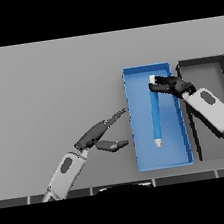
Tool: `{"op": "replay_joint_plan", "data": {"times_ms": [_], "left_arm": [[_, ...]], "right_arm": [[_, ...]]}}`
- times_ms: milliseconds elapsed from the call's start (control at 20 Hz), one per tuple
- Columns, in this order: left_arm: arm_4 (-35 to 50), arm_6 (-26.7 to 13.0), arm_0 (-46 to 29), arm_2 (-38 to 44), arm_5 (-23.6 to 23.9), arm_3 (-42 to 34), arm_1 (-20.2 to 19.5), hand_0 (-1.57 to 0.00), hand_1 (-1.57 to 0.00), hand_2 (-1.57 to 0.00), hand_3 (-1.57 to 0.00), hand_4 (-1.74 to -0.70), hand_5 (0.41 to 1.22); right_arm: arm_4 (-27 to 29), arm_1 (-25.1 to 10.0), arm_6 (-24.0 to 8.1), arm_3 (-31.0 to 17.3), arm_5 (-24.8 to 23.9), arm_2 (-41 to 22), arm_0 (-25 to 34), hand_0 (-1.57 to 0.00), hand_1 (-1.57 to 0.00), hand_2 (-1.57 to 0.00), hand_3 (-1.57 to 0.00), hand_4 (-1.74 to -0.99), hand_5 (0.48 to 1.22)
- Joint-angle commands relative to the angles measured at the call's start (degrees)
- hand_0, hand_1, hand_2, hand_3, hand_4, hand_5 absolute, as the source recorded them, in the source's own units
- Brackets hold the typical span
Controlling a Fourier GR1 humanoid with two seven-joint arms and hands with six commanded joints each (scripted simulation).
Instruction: Pick up the blue pipe and place it into the blue bin.
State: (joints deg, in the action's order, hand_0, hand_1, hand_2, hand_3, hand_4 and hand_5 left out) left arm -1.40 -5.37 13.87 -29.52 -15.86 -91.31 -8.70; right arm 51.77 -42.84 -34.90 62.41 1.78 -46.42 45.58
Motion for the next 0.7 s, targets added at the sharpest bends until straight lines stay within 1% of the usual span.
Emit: {"op": "replay_joint_plan", "data": {"times_ms": [0,50,100,150,200,250,350,450,550,650], "left_arm": [[0.2,0.1,-0.1,0.2,0.1,-0.6,-0.4,0.00,0.00,0.00,0.00,-0.88,0.480],[0.1,-0.6,0.1,0.1,0.1,-0.4,-0.2,0.00,0.00,0.00,0.00,-0.88,0.478],[0.0,-0.1,-0.5,0.1,0.3,-0.7,-0.4,0.00,0.00,0.00,0.00,-0.88,0.476],[-0.6,-0.4,-0.4,-0.5,0.6,-0.2,0.4,0.00,0.00,0.00,0.00,-0.88,0.474],[-0.5,-0.5,-0.4,-0.2,0.5,-0.3,0.0,0.00,0.00,0.00,0.00,-0.88,0.474],[-0.4,-0.2,-0.5,-0.3,0.5,-0.8,0.0,0.00,0.00,0.00,0.00,-0.88,0.473],[-0.4,-0.5,-0.2,-0.1,0.6,-0.6,-0.1,0.00,0.00,0.00,0.00,-0.88,0.476],[-0.3,-0.5,-0.3,-0.1,0.5,-0.5,0.0,0.00,0.00,0.00,0.00,-0.89,0.478],[-0.3,-2.0,0.8,-0.1,0.6,0.3,0.9,0.00,0.00,0.00,0.00,-0.89,0.480],[-0.3,-1.7,1.5,0.2,0.8,0.7,1.0,0.00,0.00,0.00,0.00,-0.89,0.480]], "right_arm": [[-0.6,0.3,0.5,-0.3,0.2,-0.3,0.2,-0.07,-0.07,-0.06,-0.04,-1.131,0.829],[-1.1,0.5,1.4,-1.2,0.7,-0.4,0.1,-0.19,-0.09,-0.05,-0.03,-1.131,0.809],[-1.0,0.3,1.2,-1.0,0.3,-0.4,-0.1,-0.38,-0.18,-0.08,-0.03,-1.144,0.792],[-0.9,0.5,1.2,-0.8,0.0,-0.3,0.1,-0.30,-0.15,-0.07,-0.02,-1.152,0.778],[-0.8,0.6,2.3,-1.1,0.8,-0.2,-0.2,-0.24,-0.12,-0.05,-0.02,-1.153,0.777],[-0.3,0.9,2.3,-1.5,1.7,0.0,-0.1,-0.19,-0.09,-0.04,-0.01,-1.156,0.790],[0.6,1.3,2.3,-1.4,0.9,0.4,-0.5,-0.12,-0.06,-0.03,-0.01,-1.154,0.809],[0.3,1.1,2.7,-1.6,1.2,0.5,-0.2,-0.21,-0.10,-0.02,0.00,-1.152,0.804],[0.5,0.9,2.5,-1.6,1.2,0.6,-0.1,-0.21,-0.10,-0.02,0.00,-1.152,0.795],[0.1,1.2,2.2,-0.9,1.3,0.1,-0.1,-0.21,-0.10,-0.02,0.00,-1.152,0.798]]}}
